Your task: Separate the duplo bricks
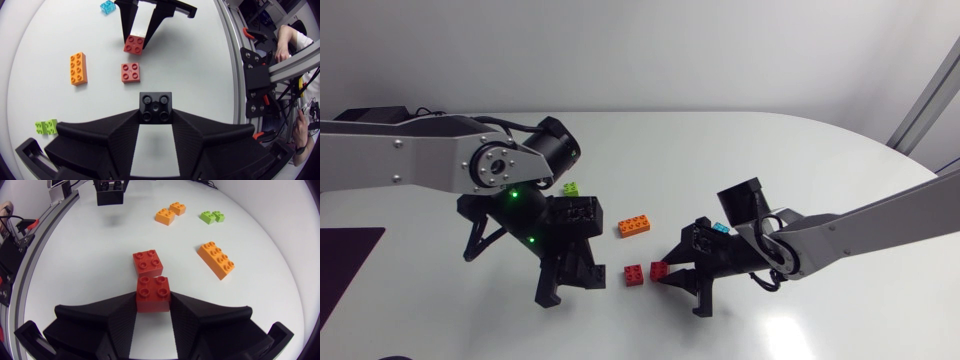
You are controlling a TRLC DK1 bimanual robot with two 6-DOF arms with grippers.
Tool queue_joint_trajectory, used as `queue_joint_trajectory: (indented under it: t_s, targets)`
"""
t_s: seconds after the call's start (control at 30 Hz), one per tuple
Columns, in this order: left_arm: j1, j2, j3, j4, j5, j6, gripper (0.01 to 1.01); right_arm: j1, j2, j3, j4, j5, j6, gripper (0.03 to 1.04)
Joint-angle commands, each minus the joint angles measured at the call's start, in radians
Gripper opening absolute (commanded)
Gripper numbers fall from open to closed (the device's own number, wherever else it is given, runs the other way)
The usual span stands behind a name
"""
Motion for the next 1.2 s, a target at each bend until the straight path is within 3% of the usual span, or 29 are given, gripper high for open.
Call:
queue_joint_trajectory:
  t_s: [0.0,0.13,0.37,0.47,0.6,0.7,0.83,1.17]
  targets:
    - [0.015,-0.027,-0.039,0.005,-0.014,0.026,0.275,0.01,0.045,0.023,0.019,0.012,0.029,0.12]
    - [0.03,-0.035,-0.067,0.009,-0.022,0.032,0.275,0.012,0.085,0.035,0.019,0.019,0.029,0.13]
    - [0.061,-0.041,-0.1,0.023,-0.034,0.047,0.275,0.03,0.087,0.039,0.01,0.017,0.032,0.25]
    - [0.075,-0.041,-0.122,0.034,-0.039,0.05,0.277,0.03,0.085,0.035,-0.001,0.017,0.032,0.44]
    - [0.096,-0.039,-0.151,0.048,-0.045,0.061,0.277,0.029,0.075,0.025,-0.004,0.016,0.03,0.52]
    - [0.102,-0.036,-0.177,0.064,-0.048,0.067,0.277,0.029,0.064,0.023,-0.014,0.016,0.032,0.71]
    - [0.101,-0.036,-0.202,0.083,-0.06,0.066,0.277,0.018,0.03,0.023,-0.044,0.014,0.03,0.87]
    - [0.104,0.019,-0.226,0.152,-0.074,0.058,0.285,-0.025,-0.192,-0.012,-0.136,0.002,0.027,0.89]
